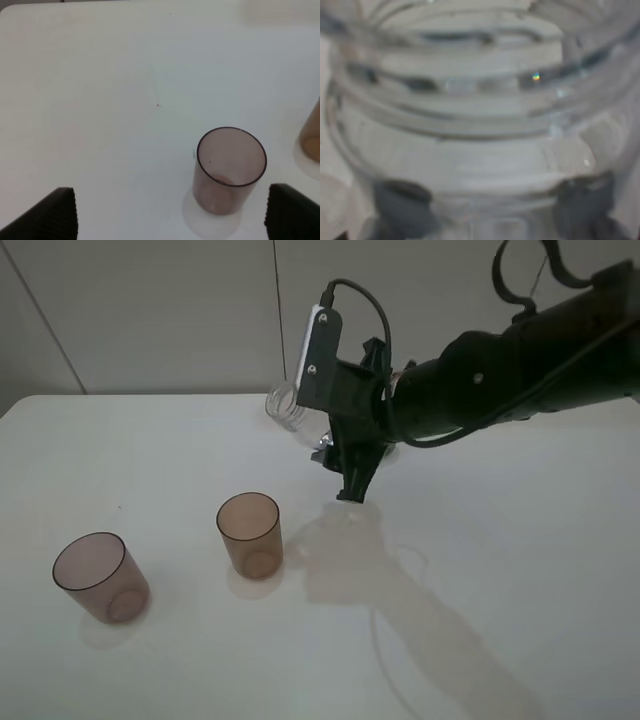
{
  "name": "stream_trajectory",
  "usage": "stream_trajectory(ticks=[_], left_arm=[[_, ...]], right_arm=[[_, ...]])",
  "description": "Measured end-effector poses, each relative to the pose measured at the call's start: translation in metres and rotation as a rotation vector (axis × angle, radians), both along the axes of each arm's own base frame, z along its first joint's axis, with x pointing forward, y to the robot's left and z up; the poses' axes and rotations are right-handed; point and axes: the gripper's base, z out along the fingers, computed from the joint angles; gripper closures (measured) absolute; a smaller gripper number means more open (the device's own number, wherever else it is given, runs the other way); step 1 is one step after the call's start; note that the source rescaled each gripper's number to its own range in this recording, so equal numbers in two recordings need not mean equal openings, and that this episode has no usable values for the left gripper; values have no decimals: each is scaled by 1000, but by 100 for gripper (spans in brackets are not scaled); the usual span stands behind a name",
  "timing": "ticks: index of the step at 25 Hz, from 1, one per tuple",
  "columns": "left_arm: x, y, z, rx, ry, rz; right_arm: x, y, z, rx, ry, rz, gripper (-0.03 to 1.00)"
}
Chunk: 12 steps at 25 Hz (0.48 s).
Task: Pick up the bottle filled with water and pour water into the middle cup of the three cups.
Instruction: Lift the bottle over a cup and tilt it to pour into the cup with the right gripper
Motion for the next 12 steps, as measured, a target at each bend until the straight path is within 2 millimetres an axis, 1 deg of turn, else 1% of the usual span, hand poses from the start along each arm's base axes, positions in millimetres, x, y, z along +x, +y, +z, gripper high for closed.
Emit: stream_trajectory(ticks=[2, 4, 8, 12], left_arm=[[0, 0, 0, 0, 0, 0], [0, 0, 0, 0, 0, 0], [0, 0, 0, 0, 0, 0], [0, 0, 0, 0, 0, 0]], right_arm=[[3, 2, -3, -25, -27, 29, 97], [8, 5, -11, -49, -93, 69, 97], [14, 10, -23, -62, -161, 111, 97], [16, 13, -25, -77, -224, 166, 97]])
